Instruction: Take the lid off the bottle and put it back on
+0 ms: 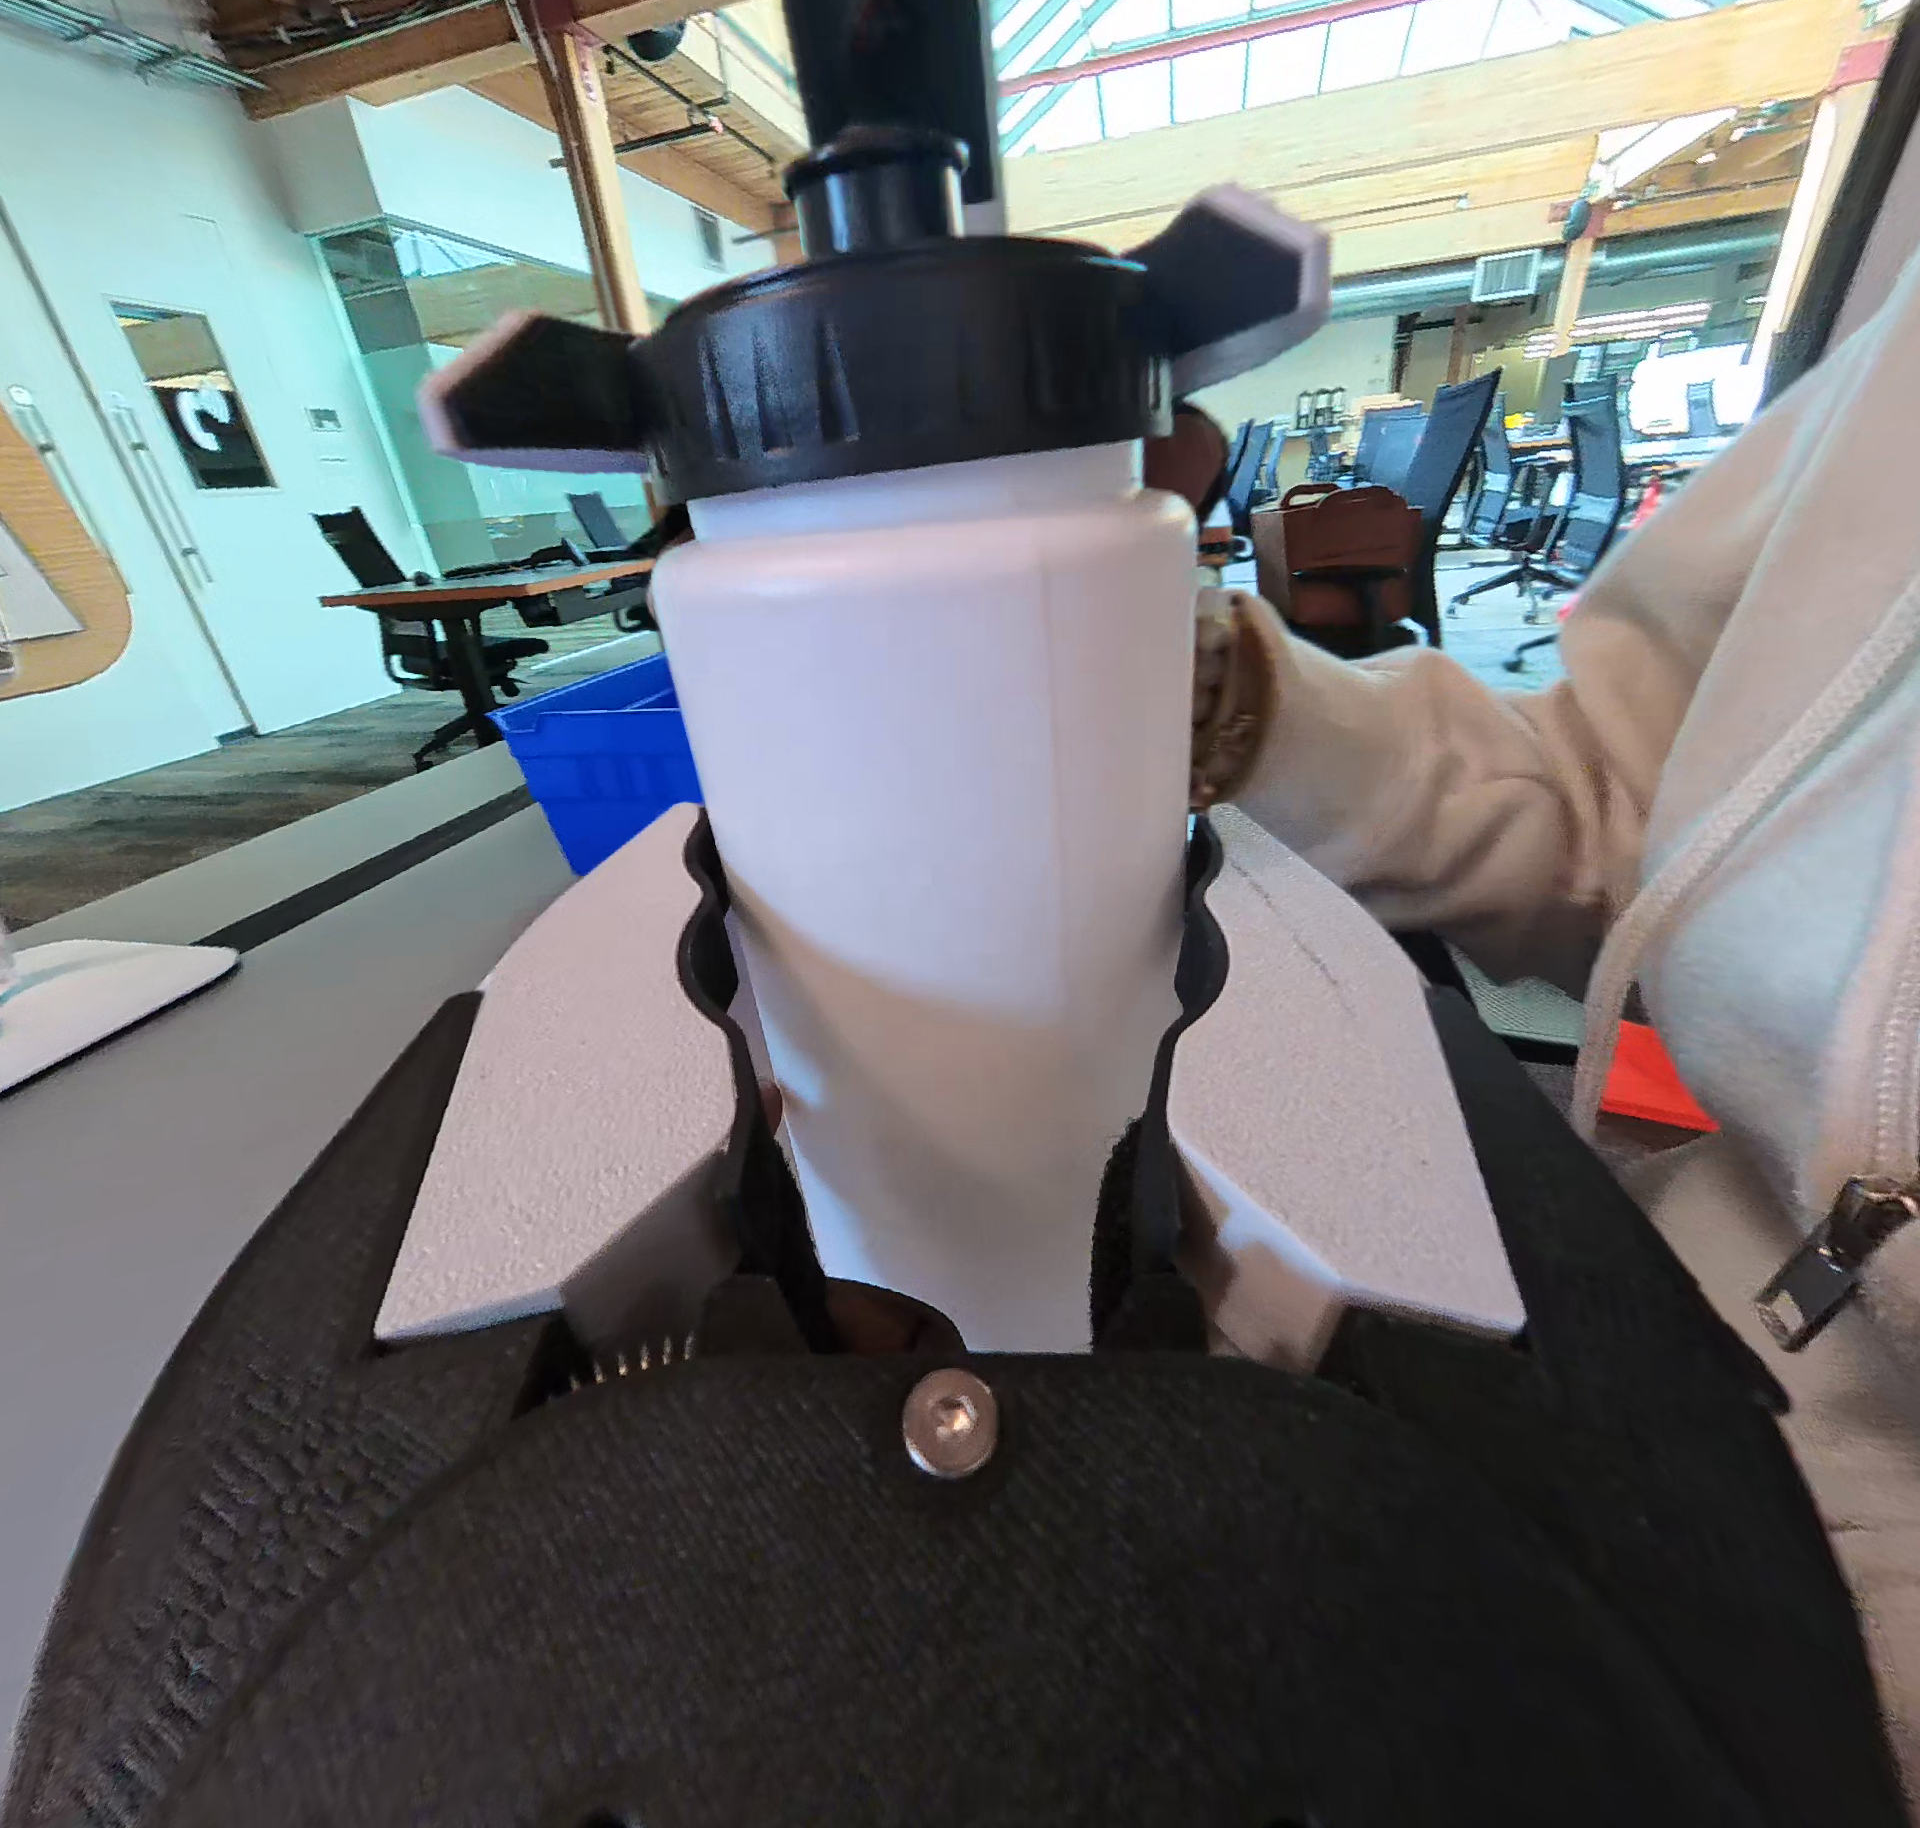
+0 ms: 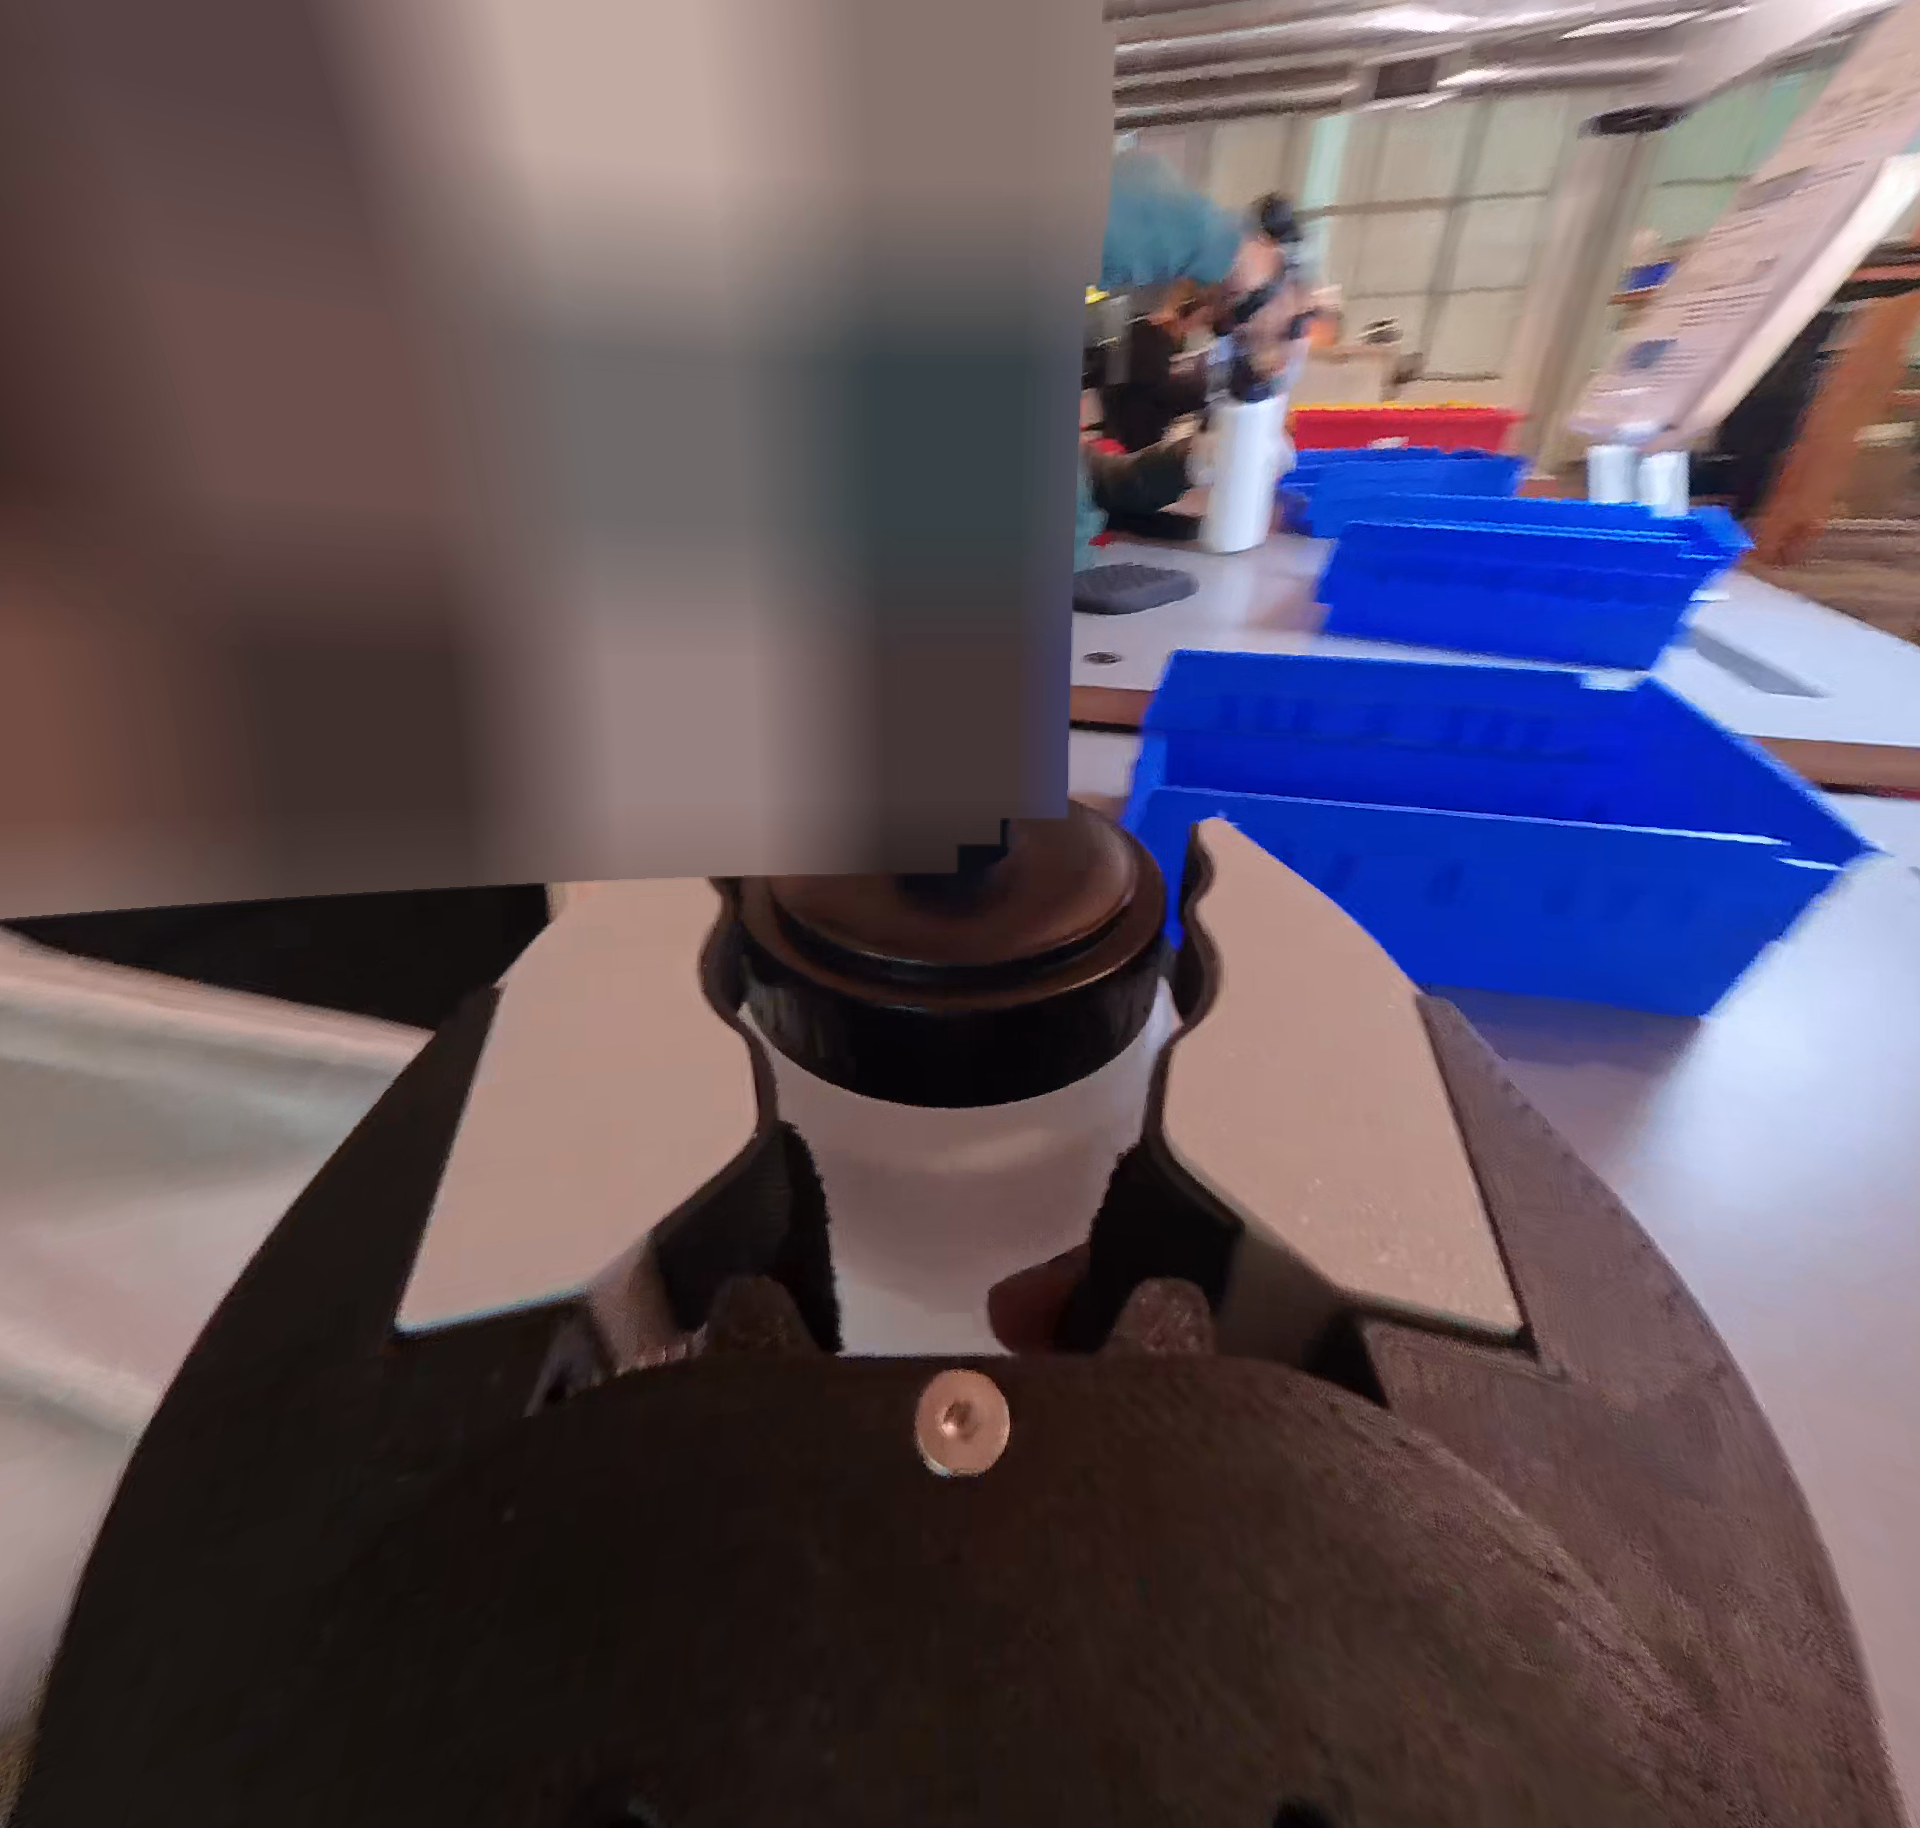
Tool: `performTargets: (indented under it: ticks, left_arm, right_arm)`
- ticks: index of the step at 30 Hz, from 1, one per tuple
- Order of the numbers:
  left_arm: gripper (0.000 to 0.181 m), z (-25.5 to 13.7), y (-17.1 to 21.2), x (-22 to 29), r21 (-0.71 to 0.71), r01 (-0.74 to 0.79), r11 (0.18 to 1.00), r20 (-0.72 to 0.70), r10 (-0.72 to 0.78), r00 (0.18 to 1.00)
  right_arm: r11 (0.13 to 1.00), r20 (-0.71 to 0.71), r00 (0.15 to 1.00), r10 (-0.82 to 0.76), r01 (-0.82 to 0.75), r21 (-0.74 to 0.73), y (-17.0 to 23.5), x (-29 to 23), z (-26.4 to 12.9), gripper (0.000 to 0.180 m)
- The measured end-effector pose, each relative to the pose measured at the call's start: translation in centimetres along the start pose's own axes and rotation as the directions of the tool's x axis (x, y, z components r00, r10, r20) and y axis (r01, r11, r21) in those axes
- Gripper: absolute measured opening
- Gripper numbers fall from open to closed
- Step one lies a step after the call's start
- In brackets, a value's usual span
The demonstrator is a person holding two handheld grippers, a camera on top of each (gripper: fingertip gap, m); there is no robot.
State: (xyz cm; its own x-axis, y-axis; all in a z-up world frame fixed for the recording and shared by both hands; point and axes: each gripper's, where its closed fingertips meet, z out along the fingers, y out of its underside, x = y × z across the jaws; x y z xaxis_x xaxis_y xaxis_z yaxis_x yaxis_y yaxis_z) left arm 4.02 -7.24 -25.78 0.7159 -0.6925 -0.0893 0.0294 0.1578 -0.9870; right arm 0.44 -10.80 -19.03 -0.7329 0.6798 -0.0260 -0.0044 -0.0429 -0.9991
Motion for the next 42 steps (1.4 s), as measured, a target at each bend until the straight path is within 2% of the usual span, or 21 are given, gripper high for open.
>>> performTargets:
  ticks: [1,3,7,10,11,12,14,19,22,24,26,29,33,35,37,38,39,42]
  left_arm:
    - [0.084,0.0,0.0,-0.2,-0.002,-0.007,1.0,0.016,0.007,1.0]
    - [0.085,-0.1,0.0,-0.7,-0.004,-0.017,1.0,0.055,0.017,0.998]
    - [0.085,-0.2,0.1,-1.8,-0.014,-0.031,0.999,0.129,0.032,0.991]
    - [0.085,-0.1,0.1,-1.7,-0.016,-0.039,0.999,0.13,0.041,0.991]
    - [0.085,-0.1,0.1,-1.7,-0.017,-0.037,0.999,0.131,0.039,0.991]
    - [0.084,-0.1,0.1,-1.8,-0.016,-0.029,0.999,0.13,0.031,0.991]
    - [0.084,-0.2,0.1,-1.7,-0.013,-0.011,1.0,0.105,0.012,0.994]
    - [0.084,-0.2,0.0,-0.6,-0.005,0.001,1.0,0.027,-0.001,1.0]
    - [0.084,0.0,0.0,0.2,-0.002,0.004,1.0,-0.021,-0.004,1.0]
    - [0.084,0.0,0.0,0.2,0.0,0.011,1.0,-0.023,-0.011,1.0]
    - [0.084,-0.1,0.0,-0.1,0.002,0.019,1.0,-0.006,-0.019,1.0]
    - [0.084,-0.1,0.0,-0.7,-0.005,-0.011,1.0,0.051,0.011,0.999]
    - [0.085,-0.2,0.1,-1.8,-0.015,-0.033,0.999,0.135,0.035,0.99]
    - [0.085,-0.2,0.1,-1.9,-0.016,-0.032,0.999,0.144,0.034,0.989]
    - [0.085,-0.2,0.1,-1.8,-0.019,-0.041,0.999,0.139,0.043,0.989]
    - [0.085,-0.2,0.1,-1.7,-0.019,-0.045,0.999,0.135,0.047,0.99]
    - [0.084,-0.2,0.1,-1.7,-0.019,-0.042,0.999,0.13,0.044,0.991]
    - [0.084,-0.3,0.0,-1.3,-0.012,-0.014,1.0,0.085,0.015,0.996]
  right_arm:
    - [1.0,-0.08,0.997,0.004,-0.002,0.026,-0.3,0.6,-0.1,0.093]
    - [0.999,-0.244,0.97,0.015,-0.005,0.045,-0.4,1.5,-0.6,0.097]
    - [0.998,-0.559,0.829,0.021,0.013,0.055,-0.2,2.6,-1.1,0.103]
    - [0.999,-0.686,0.726,-0.048,0.052,-0.015,0.2,3.1,-1.0,0.088]
    - [0.997,-0.686,0.725,-0.071,0.057,-0.043,0.4,3.1,-0.8,0.078]
    - [0.997,-0.684,0.726,-0.073,0.048,-0.055,0.4,3.3,-0.7,0.078]
    - [0.998,-0.622,0.782,-0.045,0.012,-0.057,0.5,3.2,-0.4,0.077]
    - [0.998,-0.272,0.962,-0.005,-0.012,-0.058,0.5,1.3,0.1,0.077]
    - [0.998,-0.054,0.999,0.004,-0.007,-0.058,0.5,-0.1,0.0,0.078]
    - [0.999,-0.021,1.0,0.006,-0.007,-0.043,0.5,-0.2,0.0,0.078]
    - [1.0,-0.061,0.998,0.012,-0.013,-0.013,0.4,0.2,0.1,0.078]
    - [0.999,-0.269,0.963,0.028,-0.017,0.044,-0.2,1.7,-0.3,0.087]
    - [0.993,-0.59,0.807,-0.002,0.069,0.091,-1.1,2.6,-1.3,0.103]
    - [0.994,-0.69,0.722,-0.039,0.097,0.045,-0.6,2.7,-1.3,0.1]
    - [0.996,-0.73,0.678,-0.086,0.079,-0.045,0.4,3.1,-0.9,0.094]
    - [0.995,-0.727,0.678,-0.105,0.07,-0.078,0.8,3.2,-0.7,0.082]
    - [0.993,-0.722,0.682,-0.115,0.073,-0.09,0.8,3.3,-0.7,0.078]
    - [0.995,-0.599,0.797,-0.079,0.027,-0.095,0.9,2.8,-0.3,0.078]
